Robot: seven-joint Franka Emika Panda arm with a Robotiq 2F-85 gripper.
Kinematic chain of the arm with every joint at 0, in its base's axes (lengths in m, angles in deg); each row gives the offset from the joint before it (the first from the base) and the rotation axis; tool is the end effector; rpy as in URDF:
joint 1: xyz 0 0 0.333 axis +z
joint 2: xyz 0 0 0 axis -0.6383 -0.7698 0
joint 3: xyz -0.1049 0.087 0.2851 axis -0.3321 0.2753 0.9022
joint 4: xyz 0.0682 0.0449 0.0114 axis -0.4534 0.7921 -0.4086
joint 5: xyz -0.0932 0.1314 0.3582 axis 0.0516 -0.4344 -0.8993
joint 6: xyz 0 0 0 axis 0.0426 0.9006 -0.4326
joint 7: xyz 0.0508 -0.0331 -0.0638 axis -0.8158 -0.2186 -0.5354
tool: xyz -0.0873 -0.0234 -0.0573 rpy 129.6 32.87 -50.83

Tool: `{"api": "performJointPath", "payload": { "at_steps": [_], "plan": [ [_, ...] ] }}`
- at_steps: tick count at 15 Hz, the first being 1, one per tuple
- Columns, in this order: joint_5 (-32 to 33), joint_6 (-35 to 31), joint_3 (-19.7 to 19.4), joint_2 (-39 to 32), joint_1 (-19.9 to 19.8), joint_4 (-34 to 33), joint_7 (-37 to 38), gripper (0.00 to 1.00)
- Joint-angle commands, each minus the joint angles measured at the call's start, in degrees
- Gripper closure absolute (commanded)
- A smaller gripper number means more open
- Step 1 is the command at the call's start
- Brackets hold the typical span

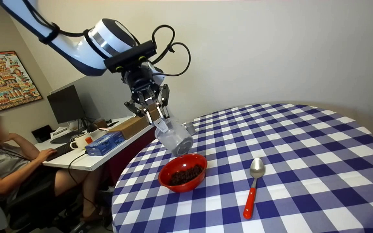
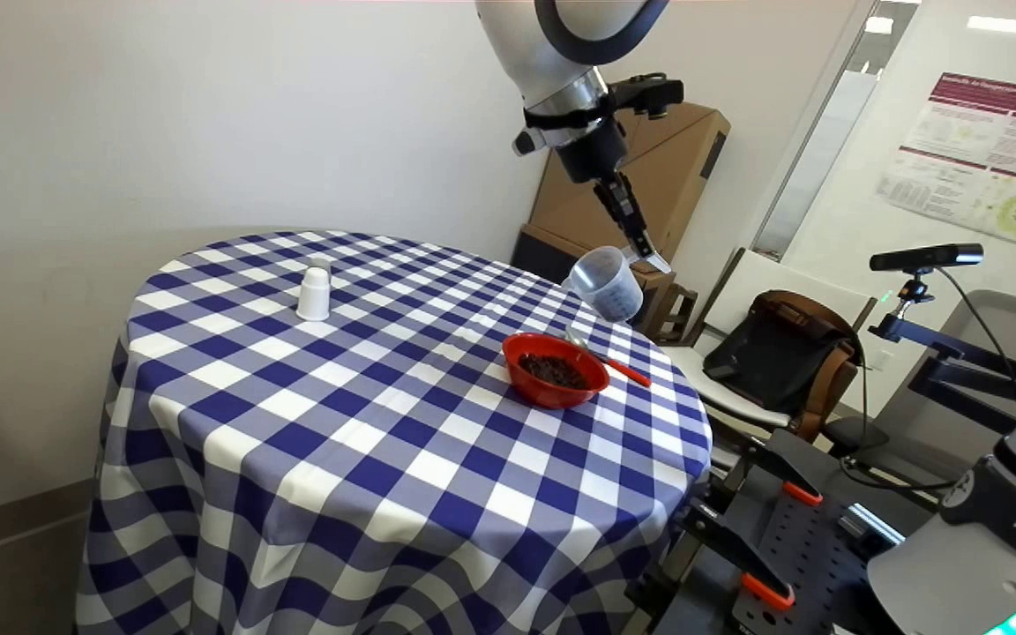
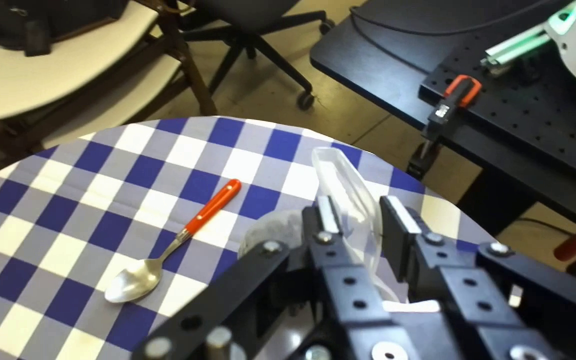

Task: Pour some contents from the clear jar into the orange bowl

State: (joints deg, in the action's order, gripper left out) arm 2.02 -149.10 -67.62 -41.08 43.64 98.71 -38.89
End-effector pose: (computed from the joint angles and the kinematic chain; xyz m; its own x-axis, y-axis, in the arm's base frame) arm 0.5104 0.0131 0.2873 0.5389 0.3862 -0.7486 0.6856 -0.7174 0.1235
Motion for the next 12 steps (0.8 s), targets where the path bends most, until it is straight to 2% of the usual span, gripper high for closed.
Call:
{"api": "performJointPath", "payload": {
  "at_steps": [1,12],
  "plan": [
    [7.8,3.4,0.8,-1.8,1.3,-1.7,-3.7,0.93],
    [22.0,3.8,4.2,-2.5,2.9,2.2,-7.3,0.93]
  ]
}}
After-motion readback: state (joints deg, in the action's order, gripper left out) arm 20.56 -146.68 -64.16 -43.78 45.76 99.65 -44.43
